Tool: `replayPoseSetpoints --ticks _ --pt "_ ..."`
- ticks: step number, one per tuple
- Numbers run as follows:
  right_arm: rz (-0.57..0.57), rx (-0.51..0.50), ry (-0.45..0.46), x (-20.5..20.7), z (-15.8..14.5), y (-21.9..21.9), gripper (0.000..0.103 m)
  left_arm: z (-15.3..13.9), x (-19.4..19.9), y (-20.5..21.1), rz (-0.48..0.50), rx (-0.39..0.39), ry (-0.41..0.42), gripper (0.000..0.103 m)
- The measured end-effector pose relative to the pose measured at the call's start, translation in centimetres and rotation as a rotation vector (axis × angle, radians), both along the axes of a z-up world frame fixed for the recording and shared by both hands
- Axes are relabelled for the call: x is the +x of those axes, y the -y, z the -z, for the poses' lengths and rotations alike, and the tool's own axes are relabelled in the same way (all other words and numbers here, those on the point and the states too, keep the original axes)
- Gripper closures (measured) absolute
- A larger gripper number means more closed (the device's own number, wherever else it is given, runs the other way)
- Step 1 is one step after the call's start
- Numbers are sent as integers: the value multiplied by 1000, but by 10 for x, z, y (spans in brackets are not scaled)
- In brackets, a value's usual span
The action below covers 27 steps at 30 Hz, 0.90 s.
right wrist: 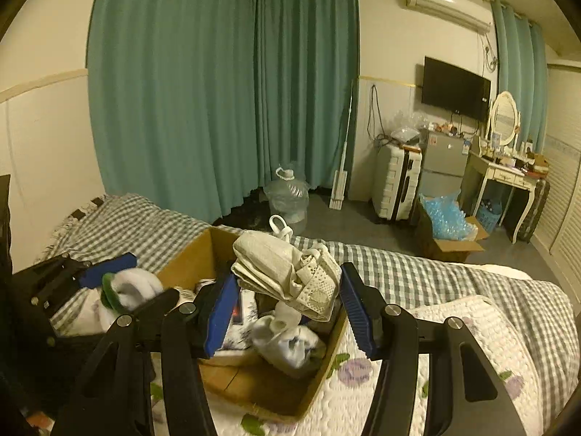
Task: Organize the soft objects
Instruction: 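Carry the cloth with the right tool and the loop with the left tool into the box, release both, then move the right tool back to the white cotton ball on the quilt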
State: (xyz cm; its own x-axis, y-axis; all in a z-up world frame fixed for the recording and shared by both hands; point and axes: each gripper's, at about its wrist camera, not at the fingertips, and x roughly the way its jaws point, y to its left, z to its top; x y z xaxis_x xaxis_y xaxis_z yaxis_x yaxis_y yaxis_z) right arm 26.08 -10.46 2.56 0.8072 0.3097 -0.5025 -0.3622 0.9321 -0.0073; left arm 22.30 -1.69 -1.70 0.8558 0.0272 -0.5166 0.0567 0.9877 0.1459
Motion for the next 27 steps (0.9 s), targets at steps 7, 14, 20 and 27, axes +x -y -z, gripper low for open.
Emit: replayPoseSetpoints --ticks 7,14,20,27 --pt "-27 75 -90 50 33 1 27 23 28 8 15 43 -11 34" --pt "-20 77 -131 62 51 3 18 16 22 -3 -1 -8 -3 30" --pt "15 79 -97 39 19 14 17 -28 -21 -9 -21 2 64 30" --pt "63 54 49 -42 -71 27 9 -111 -108 -24 -60 -33 200 30"
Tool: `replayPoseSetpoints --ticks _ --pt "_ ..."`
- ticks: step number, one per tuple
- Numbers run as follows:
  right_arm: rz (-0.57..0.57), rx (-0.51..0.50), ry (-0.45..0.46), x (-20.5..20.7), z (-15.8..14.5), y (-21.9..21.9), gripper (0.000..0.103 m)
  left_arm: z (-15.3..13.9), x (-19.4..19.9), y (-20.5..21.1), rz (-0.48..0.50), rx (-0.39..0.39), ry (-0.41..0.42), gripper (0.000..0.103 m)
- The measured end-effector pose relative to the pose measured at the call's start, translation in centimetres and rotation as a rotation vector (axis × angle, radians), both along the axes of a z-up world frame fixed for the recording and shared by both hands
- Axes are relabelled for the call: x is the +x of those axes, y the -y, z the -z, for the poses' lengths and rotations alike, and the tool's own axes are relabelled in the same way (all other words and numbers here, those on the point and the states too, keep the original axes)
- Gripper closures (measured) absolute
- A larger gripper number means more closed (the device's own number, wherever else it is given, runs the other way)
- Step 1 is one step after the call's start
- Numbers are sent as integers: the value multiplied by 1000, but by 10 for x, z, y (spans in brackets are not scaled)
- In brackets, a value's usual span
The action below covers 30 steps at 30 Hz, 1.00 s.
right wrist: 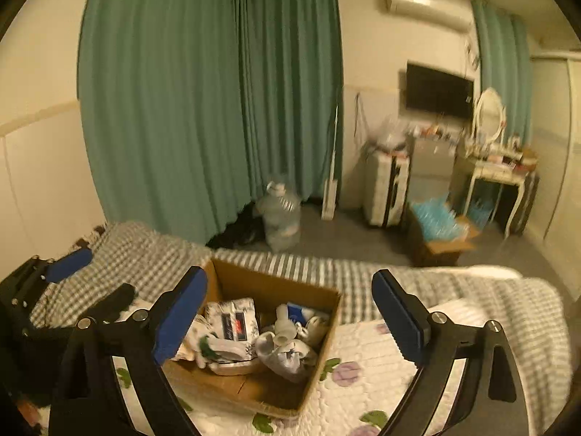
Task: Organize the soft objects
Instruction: 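Move the right tool back to the white cotton ball on the quilt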
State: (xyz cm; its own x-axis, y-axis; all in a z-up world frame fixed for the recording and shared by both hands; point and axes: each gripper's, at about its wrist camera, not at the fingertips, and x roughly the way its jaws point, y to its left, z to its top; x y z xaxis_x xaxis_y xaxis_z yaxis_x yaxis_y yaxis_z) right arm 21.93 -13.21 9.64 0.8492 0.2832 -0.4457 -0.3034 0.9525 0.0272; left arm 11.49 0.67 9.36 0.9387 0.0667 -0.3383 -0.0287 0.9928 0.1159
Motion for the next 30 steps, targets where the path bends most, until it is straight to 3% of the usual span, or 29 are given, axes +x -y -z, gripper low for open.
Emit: replayPoseSetpoints --ticks 2,3,8,13,18,23,30 --pt "10 1 40 -30 -27 5 6 -21 -25 -4 -8 -8 31 26" --pt "14 -2 51 -41 -37 7 5 -33 -39 -7 -12 -15 39 18" --pt "6 -38 91 -103 -73 7 2 -67 -87 -22 19 -49 51 16" --pt "-20 -62 83 -138 -68 2 2 -56 -105 -28 -17 -22 40 16" --pt "-54 0 30 -147 -22 -13 2 -2 -91 -35 -42 -10 -46 16" --pt "-57 20 -32 -130 38 -35 2 61 -57 -46 -54 -30 -164 16" --pt "-40 -70 -97 -96 127 -61 2 137 -26 -72 -80 -57 -243 16"
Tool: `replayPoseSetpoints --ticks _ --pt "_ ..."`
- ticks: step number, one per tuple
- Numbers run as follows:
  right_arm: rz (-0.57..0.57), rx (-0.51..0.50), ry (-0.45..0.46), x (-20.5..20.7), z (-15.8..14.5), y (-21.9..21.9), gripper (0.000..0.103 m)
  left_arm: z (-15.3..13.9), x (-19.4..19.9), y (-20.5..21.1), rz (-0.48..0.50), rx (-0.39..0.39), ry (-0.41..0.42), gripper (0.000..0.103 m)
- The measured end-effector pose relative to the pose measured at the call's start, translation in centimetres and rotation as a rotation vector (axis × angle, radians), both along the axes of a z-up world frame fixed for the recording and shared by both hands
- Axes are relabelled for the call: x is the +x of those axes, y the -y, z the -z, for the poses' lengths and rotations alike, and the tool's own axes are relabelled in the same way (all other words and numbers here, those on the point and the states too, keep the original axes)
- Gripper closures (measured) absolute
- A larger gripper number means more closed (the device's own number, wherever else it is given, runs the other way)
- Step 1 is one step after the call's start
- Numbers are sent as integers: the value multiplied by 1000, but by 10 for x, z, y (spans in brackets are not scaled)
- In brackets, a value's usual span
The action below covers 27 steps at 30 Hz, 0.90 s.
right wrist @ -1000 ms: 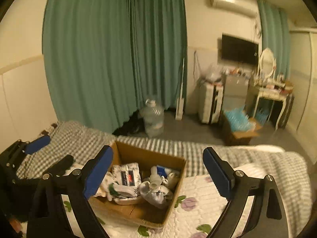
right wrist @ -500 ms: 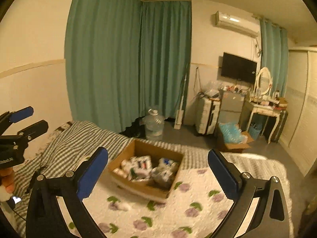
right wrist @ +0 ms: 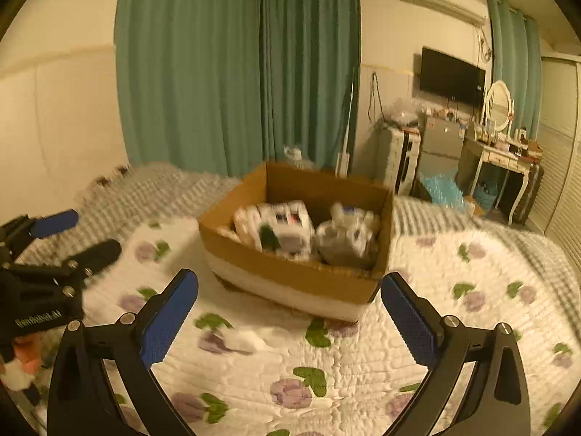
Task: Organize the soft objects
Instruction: 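Move the right tool back to the white cotton ball on the quilt, then grasp the white cotton ball with the right tool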
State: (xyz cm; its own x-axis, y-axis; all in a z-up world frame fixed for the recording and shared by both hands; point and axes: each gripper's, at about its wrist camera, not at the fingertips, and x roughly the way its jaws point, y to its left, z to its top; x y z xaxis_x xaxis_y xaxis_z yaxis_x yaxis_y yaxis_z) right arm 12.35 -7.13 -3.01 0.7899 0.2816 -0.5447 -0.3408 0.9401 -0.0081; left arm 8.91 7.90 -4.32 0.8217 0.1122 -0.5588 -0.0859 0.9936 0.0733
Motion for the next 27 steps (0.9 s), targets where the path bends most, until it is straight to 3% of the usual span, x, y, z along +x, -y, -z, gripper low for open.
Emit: replayPoseSetpoints --ticks 5,10,12,15,19,22,27 --pt "26 -31 -72 27 58 -11 2 38 16 -16 -37 34 -39 16" --pt "-3 -76 -138 45 102 -29 2 65 28 -22 -22 7 -95 16" --pt "-7 -76 -171 50 117 -32 2 72 30 -17 -18 40 -113 16" --pt "-11 -73 -209 56 129 -33 2 79 32 -10 -3 84 -128 16" --pt "-56 -60 -237 60 132 -38 2 85 34 -7 7 87 -144 16" --pt "-103 -73 -265 60 140 -45 13 86 35 -8 2 82 -150 16" --pt "-165 -90 -284 56 144 -57 48 87 35 -12 -5 64 -153 16"
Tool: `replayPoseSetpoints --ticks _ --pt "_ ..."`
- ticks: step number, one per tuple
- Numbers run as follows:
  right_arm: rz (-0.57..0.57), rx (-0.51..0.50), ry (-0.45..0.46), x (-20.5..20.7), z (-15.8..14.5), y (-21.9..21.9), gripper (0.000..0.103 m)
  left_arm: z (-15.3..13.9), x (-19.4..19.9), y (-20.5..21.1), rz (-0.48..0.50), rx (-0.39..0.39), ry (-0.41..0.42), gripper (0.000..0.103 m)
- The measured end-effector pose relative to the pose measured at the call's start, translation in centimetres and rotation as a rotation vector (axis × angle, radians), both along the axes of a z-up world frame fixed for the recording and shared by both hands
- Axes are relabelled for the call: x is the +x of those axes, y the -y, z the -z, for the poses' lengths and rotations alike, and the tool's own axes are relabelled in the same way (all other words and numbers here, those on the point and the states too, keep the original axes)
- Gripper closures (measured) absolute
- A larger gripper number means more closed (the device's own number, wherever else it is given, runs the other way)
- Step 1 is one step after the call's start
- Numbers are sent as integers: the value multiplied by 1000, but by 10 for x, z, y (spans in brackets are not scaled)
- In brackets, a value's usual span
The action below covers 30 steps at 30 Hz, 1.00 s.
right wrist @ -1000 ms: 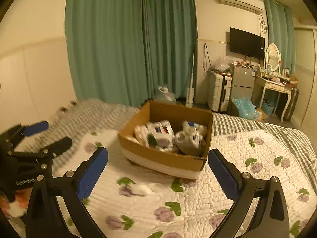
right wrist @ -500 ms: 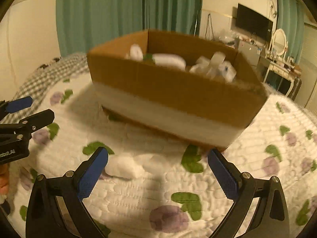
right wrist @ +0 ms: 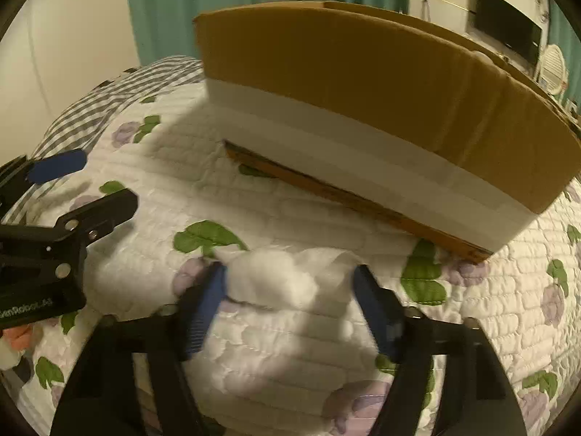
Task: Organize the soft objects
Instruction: 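Grasp the white cotton ball with the right tool, then carry the cotton ball over the box and open the right tool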
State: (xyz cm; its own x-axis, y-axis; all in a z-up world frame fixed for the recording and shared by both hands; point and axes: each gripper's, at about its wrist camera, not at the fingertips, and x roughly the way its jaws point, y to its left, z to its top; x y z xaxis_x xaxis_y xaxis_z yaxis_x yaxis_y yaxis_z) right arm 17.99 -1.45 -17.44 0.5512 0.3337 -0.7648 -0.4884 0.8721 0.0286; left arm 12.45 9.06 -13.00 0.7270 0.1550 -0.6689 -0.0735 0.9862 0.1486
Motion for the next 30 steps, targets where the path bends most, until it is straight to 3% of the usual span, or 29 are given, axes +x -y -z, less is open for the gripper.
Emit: replayPoseSetpoints --ticks 1,4,8,12,16,21,26,30 --pt "-10 1 3 -2 -1 -1 55 0 0 0 -1 -2 0 16" --pt "-26 3 10 -7 -3 -5 61 0 -2 -2 -6 -12 2 16" --pt "-27 36 7 -12 -11 -2 62 -1 -9 -5 -24 -34 -12 16" --pt "-22 52 31 -21 -30 3 62 -25 -26 -4 -38 -57 44 16" --pt "-8 60 108 -35 -73 11 62 -68 -41 2 -16 -98 127 16" --pt "17 83 214 -44 -148 34 62 -124 -46 17 24 -96 215 16" --pt "42 100 297 -29 -218 53 62 -169 -26 27 26 -107 282 16" --pt "42 100 312 2 -246 56 62 -180 11 31 23 -127 275 16"
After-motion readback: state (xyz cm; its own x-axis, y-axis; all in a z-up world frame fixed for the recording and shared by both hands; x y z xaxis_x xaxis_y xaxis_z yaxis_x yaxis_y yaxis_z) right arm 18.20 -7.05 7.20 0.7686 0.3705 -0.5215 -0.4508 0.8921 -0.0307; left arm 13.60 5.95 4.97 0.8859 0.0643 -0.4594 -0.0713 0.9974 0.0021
